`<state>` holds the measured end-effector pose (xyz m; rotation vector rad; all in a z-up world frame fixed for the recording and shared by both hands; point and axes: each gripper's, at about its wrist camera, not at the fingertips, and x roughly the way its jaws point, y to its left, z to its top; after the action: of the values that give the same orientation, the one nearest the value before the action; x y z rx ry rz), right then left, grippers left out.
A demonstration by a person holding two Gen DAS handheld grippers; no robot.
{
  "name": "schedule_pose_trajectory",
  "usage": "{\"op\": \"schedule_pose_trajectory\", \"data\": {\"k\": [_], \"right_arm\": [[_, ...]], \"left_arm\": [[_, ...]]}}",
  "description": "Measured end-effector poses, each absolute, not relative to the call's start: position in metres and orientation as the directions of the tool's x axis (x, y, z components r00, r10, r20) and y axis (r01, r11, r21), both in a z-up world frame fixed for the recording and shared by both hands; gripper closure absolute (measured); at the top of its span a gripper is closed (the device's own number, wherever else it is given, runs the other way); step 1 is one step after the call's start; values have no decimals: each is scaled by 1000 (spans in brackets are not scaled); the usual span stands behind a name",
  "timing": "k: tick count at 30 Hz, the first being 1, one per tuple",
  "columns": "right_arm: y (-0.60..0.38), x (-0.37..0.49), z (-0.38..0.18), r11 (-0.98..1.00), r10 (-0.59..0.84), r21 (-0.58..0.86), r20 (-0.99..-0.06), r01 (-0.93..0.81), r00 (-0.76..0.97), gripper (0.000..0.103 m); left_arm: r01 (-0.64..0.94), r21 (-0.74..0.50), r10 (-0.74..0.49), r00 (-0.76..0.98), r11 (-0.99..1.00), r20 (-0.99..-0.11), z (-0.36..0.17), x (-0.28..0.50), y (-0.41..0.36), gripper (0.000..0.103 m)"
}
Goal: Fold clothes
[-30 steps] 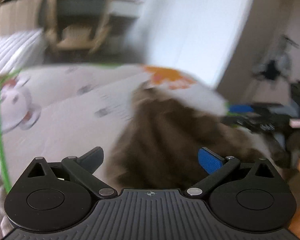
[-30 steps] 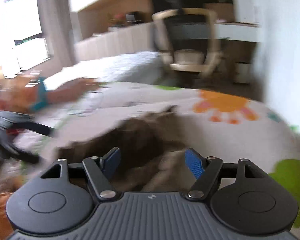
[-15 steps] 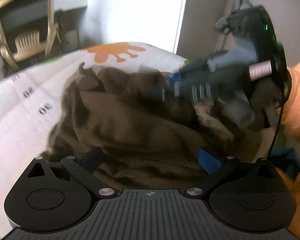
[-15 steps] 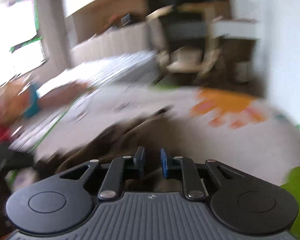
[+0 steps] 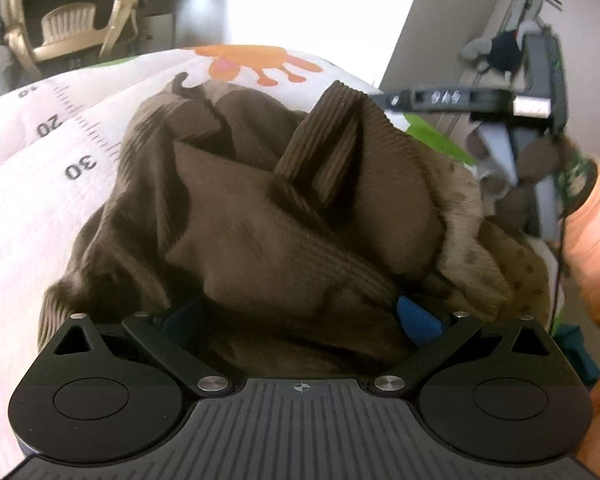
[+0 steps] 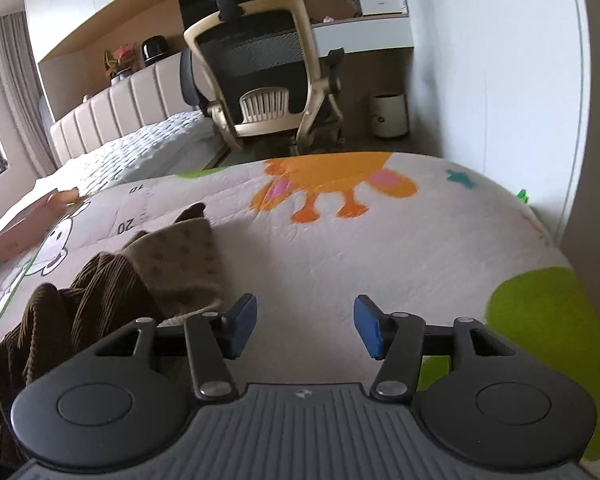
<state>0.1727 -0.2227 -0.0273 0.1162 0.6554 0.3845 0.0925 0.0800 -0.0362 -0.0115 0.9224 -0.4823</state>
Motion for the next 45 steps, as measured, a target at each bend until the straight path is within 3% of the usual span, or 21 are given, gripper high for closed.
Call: {"op": "schedule_pose_trajectory", "data": {"k": [5,6,7,9,14,19,21,24,26,29,30,31,33,35,39,42,45], "right_arm": [[-217,144,-5,889,456,219,-519,-403,723,42],[-216,137,3,878,475,212,-503,-430,722,37],[-214,129,10,865,495,202,-489,-459,718,30],[-205,115,22,835,534,163,-472,-526,701,17],[-163,87,25,725,596,19,-519,-689,613,1],[-113,96,-8,656,485,-224,-607,-721,630,0],[-101,107,-17,647,422,-311,-614,-696,667,0],[-127,150,2,788,315,-309,-542,-532,780,0],[-152,180,12,875,169,-330,-475,-353,863,0],[-193,220,14,896,-173,-445,-342,3,924,0],[-204,226,14,893,-218,-447,-343,45,914,0],[-211,226,17,911,-201,-412,-372,33,906,0],[-225,226,22,942,-153,-336,-426,1,892,0],[-227,220,27,965,-30,-243,-468,-96,883,0],[-190,212,23,925,274,-67,-564,-374,779,0],[-156,218,0,867,299,-126,-642,-482,706,0],[-152,233,-25,843,117,-347,-627,-411,770,0]], "left_arm": [[360,-186,-369,549,914,-750,-34,90,77,26],[362,-196,-380,554,911,-741,-30,91,79,39],[367,-207,-393,560,907,-730,-25,91,82,60],[364,-207,-396,589,908,-704,-12,93,92,86],[255,-104,-262,731,961,-630,24,99,135,91],[9,-2,-8,790,1000,-613,25,117,200,91],[-57,-25,27,769,998,-638,14,129,222,89],[-105,-65,33,735,992,-678,-4,136,243,85],[-99,-64,27,722,993,-692,-10,134,244,82],[-81,-93,-7,716,992,-698,-12,131,243,51],[-75,-105,-20,716,992,-698,-12,131,242,34],[-69,-115,-31,717,991,-697,-11,129,241,20],[-53,-95,-25,736,994,-676,-1,122,236,9],[-36,-69,-18,758,997,-652,10,116,230,9],[49,-140,-125,782,989,-611,28,116,224,6],[121,-197,-220,748,973,-626,20,129,205,5],[150,-191,-241,706,970,-667,1,141,186,4]]}}
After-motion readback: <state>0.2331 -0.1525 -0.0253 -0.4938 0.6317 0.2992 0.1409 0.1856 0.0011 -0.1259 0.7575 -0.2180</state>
